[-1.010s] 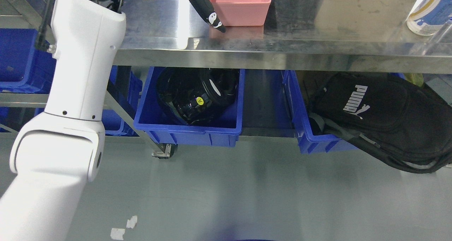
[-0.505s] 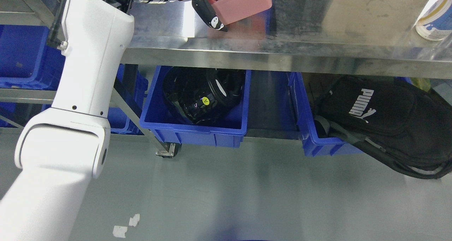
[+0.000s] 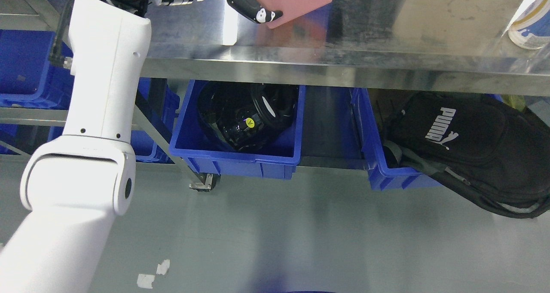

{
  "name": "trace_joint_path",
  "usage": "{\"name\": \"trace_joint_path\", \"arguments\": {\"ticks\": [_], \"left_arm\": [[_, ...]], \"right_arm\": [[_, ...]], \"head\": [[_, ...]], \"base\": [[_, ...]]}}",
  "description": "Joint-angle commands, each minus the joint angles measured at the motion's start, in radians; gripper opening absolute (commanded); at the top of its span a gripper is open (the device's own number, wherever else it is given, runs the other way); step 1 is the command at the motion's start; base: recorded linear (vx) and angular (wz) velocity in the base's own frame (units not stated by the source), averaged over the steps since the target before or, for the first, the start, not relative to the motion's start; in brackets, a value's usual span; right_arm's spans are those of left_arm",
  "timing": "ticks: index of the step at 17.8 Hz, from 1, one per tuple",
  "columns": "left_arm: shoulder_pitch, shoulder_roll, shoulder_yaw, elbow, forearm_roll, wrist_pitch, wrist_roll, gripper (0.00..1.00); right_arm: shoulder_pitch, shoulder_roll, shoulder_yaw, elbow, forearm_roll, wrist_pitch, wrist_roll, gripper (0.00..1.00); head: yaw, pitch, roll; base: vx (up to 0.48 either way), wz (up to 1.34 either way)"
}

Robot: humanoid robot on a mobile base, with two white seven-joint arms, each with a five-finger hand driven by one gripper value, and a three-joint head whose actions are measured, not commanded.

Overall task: Place storage box into left shelf container
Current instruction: 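Lift the pink box off the table with the left hand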

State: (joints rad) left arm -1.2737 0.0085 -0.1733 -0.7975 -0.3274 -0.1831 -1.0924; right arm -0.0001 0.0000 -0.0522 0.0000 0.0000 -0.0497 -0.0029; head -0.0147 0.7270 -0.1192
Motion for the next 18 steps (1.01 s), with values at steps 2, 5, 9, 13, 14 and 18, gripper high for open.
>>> {"name": "trace_joint_path", "arguments": {"ticks": [2,5,9,13,14,18], "left_arm": [[0.08,0.009,0.198,-0.029,0.41,-0.007,0.022,0.0],[0.132,0.009,0.195,-0.06,0.594,-0.018,0.042,0.0],[0.214,0.009,0.17,-0.184,0.743,-0.097,0.08,0.0],[0.425,0.009,-0.022,-0.533,0.826,-0.125,0.392,0.01],[0.477,0.009,-0.094,-0.616,0.826,-0.127,0.523,0.01],[0.557,0.009,-0.25,-0.773,0.826,-0.15,0.779,0.01]], "right_arm": [[-0.003,-0.017,0.0,-0.017,-0.021,-0.001,0.0,1.0],[-0.005,-0.017,0.0,-0.017,-0.021,-0.001,0.0,1.0],[-0.005,-0.017,0.0,-0.017,-0.021,0.001,0.0,1.0],[-0.003,-0.017,0.0,-0.017,-0.021,-0.001,0.0,1.0],[-0.005,-0.017,0.0,-0.017,-0.021,0.001,0.0,1.0],[-0.003,-0.017,0.0,-0.017,-0.021,0.001,0.0,1.0]], "head": [[0.0,0.0,0.0],[0.0,0.0,0.0],[0.0,0.0,0.0],[0.0,0.0,0.0],[0.0,0.0,0.0],[0.0,0.0,0.0]], "base": [[0.0,0.0],[0.0,0.0],[0.0,0.0],[0.0,0.0],[0.0,0.0],[0.008,0.05]]}}
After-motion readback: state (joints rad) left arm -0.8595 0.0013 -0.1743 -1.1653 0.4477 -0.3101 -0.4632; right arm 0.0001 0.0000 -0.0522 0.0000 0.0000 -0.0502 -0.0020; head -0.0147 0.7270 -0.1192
